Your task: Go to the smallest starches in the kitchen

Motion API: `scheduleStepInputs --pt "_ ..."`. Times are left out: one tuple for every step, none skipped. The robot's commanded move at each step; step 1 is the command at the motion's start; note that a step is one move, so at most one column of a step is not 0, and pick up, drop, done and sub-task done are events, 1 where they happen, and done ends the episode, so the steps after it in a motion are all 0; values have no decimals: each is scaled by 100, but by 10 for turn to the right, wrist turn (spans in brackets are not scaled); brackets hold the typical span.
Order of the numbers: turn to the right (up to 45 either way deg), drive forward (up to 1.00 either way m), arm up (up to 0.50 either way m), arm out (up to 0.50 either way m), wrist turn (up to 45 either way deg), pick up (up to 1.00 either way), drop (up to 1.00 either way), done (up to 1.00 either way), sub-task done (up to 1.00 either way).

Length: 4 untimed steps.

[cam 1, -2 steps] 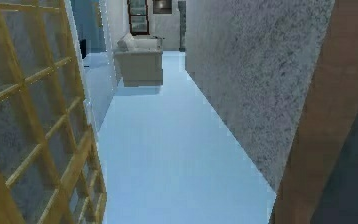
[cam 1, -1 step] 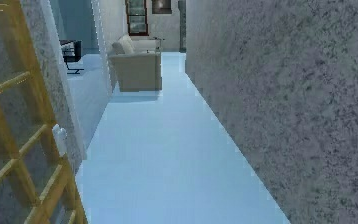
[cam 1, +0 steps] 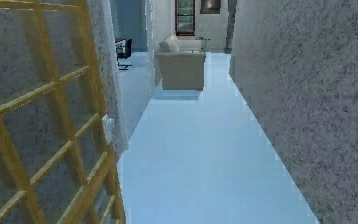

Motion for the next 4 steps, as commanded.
scheduleStepInputs --pt "0 100 0 0 0 0 0 0 0" --pt "-120 0 0 0 0 0 0 0 0" --pt "0 20 0 0 0 0 0 0 0" --pt "90 0 0 0 0 0 0 0 0"
